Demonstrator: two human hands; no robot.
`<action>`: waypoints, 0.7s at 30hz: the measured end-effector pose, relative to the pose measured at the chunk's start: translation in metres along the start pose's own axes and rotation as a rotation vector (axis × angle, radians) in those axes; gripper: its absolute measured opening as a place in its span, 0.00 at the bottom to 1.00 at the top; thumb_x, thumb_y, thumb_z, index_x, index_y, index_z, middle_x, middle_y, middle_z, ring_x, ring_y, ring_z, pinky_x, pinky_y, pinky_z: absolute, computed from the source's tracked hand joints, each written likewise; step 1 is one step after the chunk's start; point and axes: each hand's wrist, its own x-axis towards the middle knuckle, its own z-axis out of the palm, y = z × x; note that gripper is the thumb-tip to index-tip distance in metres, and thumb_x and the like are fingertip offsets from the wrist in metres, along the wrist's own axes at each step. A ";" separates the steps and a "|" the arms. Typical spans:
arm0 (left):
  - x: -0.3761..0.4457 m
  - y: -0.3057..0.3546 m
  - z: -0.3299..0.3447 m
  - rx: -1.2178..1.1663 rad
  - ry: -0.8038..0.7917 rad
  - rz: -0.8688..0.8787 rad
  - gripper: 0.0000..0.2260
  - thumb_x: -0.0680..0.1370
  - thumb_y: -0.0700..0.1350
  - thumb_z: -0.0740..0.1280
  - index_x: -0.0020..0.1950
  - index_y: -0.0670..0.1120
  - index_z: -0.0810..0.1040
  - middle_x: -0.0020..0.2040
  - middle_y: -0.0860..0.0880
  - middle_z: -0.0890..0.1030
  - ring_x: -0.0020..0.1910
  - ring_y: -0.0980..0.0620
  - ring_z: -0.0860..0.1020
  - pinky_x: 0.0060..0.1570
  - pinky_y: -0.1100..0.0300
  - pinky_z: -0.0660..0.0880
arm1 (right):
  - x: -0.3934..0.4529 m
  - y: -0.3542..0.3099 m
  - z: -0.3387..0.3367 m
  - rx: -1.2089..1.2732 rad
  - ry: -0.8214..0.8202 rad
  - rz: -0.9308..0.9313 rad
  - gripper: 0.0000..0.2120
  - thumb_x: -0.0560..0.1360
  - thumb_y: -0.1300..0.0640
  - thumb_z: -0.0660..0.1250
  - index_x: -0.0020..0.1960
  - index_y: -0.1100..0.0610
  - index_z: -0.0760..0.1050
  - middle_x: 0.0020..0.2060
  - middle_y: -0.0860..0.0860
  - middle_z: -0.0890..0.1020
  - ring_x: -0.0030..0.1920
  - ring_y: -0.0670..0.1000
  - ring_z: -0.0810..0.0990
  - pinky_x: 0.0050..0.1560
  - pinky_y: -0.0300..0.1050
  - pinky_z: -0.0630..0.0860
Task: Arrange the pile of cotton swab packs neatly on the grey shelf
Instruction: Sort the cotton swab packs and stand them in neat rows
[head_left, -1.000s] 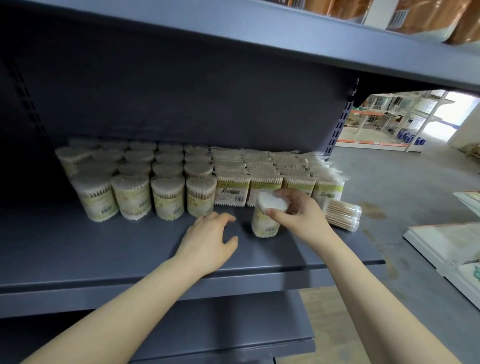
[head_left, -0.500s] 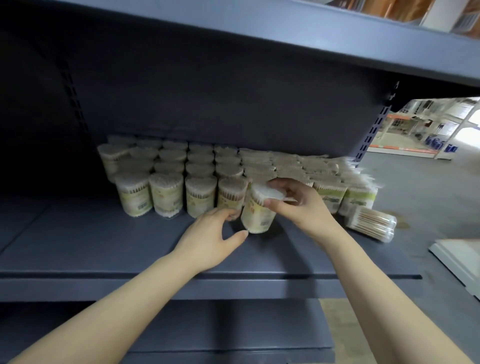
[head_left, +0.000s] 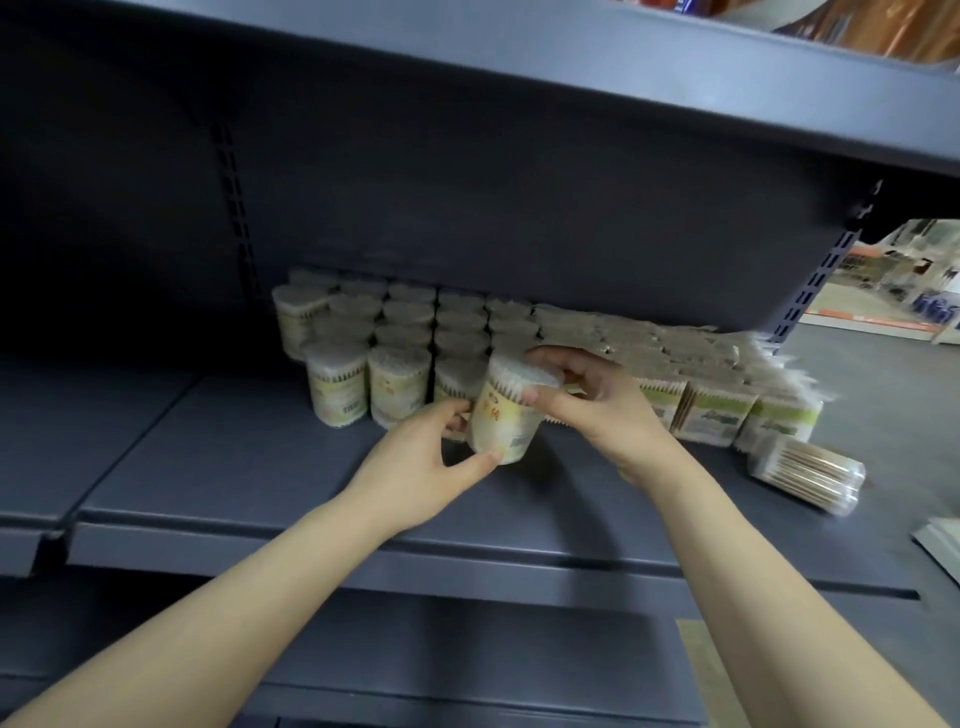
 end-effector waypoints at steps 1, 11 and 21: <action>-0.001 0.000 -0.002 -0.003 0.002 0.000 0.20 0.72 0.54 0.69 0.62 0.52 0.72 0.48 0.64 0.74 0.49 0.67 0.72 0.49 0.71 0.68 | 0.001 -0.002 0.002 0.010 -0.008 0.002 0.16 0.69 0.58 0.72 0.56 0.52 0.76 0.54 0.49 0.79 0.53 0.46 0.77 0.58 0.46 0.74; -0.008 0.000 -0.018 -0.033 0.057 -0.140 0.16 0.67 0.56 0.71 0.50 0.53 0.73 0.44 0.61 0.75 0.45 0.62 0.74 0.47 0.62 0.74 | 0.009 -0.016 0.023 0.037 -0.074 -0.023 0.18 0.64 0.49 0.68 0.54 0.46 0.76 0.54 0.50 0.81 0.56 0.54 0.77 0.60 0.49 0.73; -0.014 0.000 -0.022 -0.079 0.108 -0.234 0.15 0.65 0.58 0.72 0.44 0.52 0.73 0.35 0.57 0.77 0.32 0.59 0.74 0.41 0.55 0.76 | 0.010 -0.023 0.032 0.103 -0.044 -0.047 0.08 0.73 0.62 0.67 0.46 0.48 0.77 0.41 0.44 0.80 0.38 0.38 0.77 0.40 0.29 0.72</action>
